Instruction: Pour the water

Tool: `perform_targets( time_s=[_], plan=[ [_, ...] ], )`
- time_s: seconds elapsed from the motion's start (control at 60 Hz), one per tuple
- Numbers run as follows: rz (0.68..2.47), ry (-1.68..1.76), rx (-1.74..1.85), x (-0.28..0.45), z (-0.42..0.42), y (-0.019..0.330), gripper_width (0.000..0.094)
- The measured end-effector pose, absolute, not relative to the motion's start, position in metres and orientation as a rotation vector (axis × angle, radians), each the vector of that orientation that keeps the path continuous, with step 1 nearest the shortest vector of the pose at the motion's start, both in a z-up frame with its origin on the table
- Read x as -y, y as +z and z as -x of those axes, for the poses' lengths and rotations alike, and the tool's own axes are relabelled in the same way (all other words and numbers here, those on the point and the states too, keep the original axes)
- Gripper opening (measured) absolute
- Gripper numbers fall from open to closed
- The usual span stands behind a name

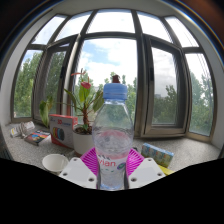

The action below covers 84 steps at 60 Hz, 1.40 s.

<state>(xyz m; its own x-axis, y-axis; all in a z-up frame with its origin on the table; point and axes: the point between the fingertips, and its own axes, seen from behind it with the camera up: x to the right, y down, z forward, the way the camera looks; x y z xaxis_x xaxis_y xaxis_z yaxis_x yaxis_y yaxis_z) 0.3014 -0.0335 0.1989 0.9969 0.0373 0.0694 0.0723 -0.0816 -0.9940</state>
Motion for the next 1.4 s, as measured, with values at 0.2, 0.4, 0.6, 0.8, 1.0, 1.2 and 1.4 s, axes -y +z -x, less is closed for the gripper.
perform_targets(
  time_s=[0.2,0.4,0.6,0.8,1.0,1.2,1.4],
  plan=[
    [1.773,0.037,0.126,0.018,-0.296,0.097,0.0307],
    [1.750,0.059,0.129,0.025,-0.298,0.077,0.0372],
    [1.855,0.073,0.101,0.029,-0.300,0.063,0.0849],
    [1.877,-0.005,0.043,0.078,-0.312,0.085,0.0847],
    [1.931,-0.097,-0.035,0.170,-0.314,0.112,0.0854],
    [1.951,-0.179,-0.105,0.289,-0.298,0.140,0.0854],
    [1.958,-0.253,-0.114,0.384,-0.280,0.156,0.0855]
  ],
)
